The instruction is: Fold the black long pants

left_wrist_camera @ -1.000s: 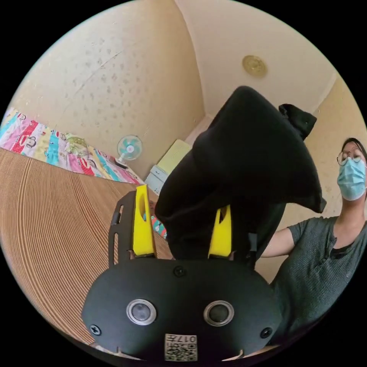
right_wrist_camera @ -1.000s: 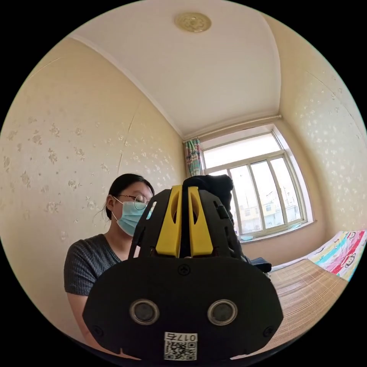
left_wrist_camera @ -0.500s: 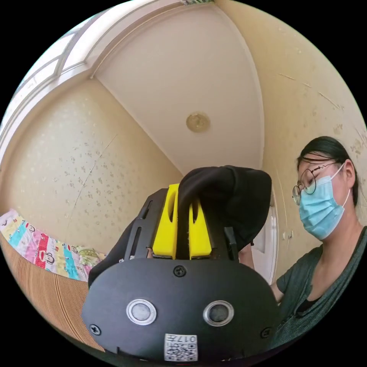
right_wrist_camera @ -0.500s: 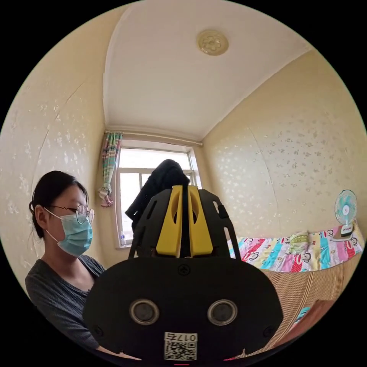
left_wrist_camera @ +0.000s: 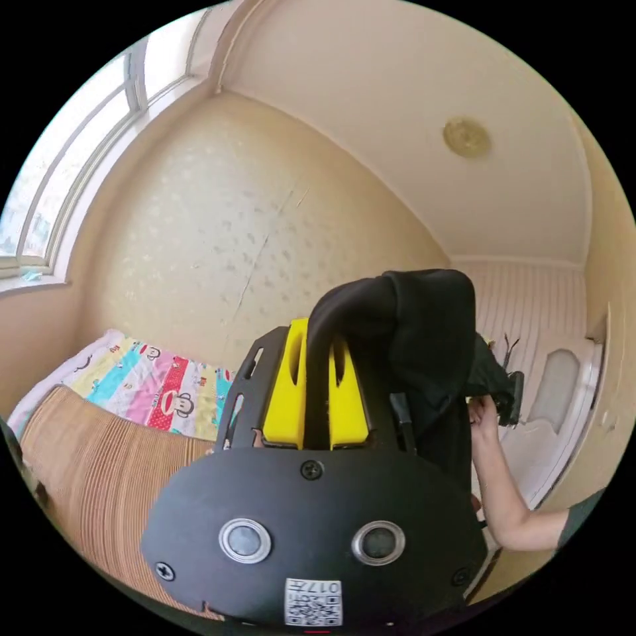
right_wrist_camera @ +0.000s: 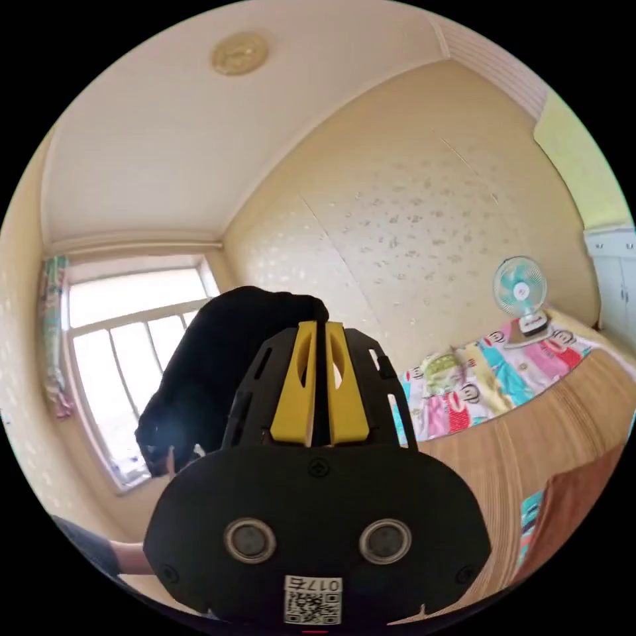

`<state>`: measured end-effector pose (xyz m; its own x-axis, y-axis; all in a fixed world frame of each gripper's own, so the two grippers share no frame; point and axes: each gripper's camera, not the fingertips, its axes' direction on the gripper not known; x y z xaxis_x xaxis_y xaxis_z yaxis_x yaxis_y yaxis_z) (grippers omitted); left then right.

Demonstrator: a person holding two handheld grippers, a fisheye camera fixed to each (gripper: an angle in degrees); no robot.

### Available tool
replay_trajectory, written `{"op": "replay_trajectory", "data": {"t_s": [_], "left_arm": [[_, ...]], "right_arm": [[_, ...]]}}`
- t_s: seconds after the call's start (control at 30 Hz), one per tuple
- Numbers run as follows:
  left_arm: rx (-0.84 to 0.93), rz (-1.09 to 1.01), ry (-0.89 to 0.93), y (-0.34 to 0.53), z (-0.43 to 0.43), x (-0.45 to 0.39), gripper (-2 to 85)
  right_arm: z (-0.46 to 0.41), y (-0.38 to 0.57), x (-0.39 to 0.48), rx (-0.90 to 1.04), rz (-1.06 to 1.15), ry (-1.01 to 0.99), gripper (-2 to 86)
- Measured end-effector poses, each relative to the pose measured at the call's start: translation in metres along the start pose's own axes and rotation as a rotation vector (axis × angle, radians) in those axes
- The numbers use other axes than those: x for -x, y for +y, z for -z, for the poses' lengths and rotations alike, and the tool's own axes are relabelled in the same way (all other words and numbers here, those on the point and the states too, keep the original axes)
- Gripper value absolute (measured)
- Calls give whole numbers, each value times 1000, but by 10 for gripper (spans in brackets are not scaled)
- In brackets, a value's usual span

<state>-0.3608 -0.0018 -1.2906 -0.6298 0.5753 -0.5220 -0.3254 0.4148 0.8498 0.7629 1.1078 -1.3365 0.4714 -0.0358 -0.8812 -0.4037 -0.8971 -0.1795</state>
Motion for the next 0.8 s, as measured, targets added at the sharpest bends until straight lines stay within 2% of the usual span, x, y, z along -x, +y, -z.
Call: {"op": "replay_trajectory", "data": {"t_s": [0.07,0.1,0.17,0.2,0.23,0.27,0.3,0.37,0.43,0.5,0.6,0.67,0.7,0.73,0.8], "left_arm": [[268,174,-88,-15,-128,100,101],[295,225,-86,-6,-141,123,109],[362,242,-77,49,-163,173,110],[399,210,-78,68,-168,180,110],[507,124,-76,115,-179,188,111],[643,48,-94,174,-189,197,114],[706,19,-113,206,-192,202,119],[917,-50,-189,345,-186,232,129],[1006,-18,-230,434,-164,262,132],[1012,60,-249,497,-132,289,134],[943,141,-292,561,-79,312,139],[1002,200,-237,613,-71,312,146],[1014,191,-226,626,-72,307,149],[965,108,-263,636,-63,285,136],[998,-12,-379,651,-62,253,103]], "right_arm": [[-117,-16,-31,109,32,218,30],[-171,-14,-61,260,-50,295,32],[-205,10,-86,357,-102,284,34],[-210,37,-87,367,-37,249,35],[-213,55,-86,394,16,239,36],[-219,97,-86,481,108,239,37],[-219,148,-90,581,180,242,39],[-207,236,-108,712,234,247,43],[-186,325,-135,834,193,228,49],[-152,428,-164,973,89,172,64],[-115,519,-170,1059,18,196,92],[-102,550,-162,1056,1,213,103],[-100,566,-155,1065,13,243,102],[-100,572,-152,1078,21,275,101],[-101,594,-145,1091,59,411,67]]}}
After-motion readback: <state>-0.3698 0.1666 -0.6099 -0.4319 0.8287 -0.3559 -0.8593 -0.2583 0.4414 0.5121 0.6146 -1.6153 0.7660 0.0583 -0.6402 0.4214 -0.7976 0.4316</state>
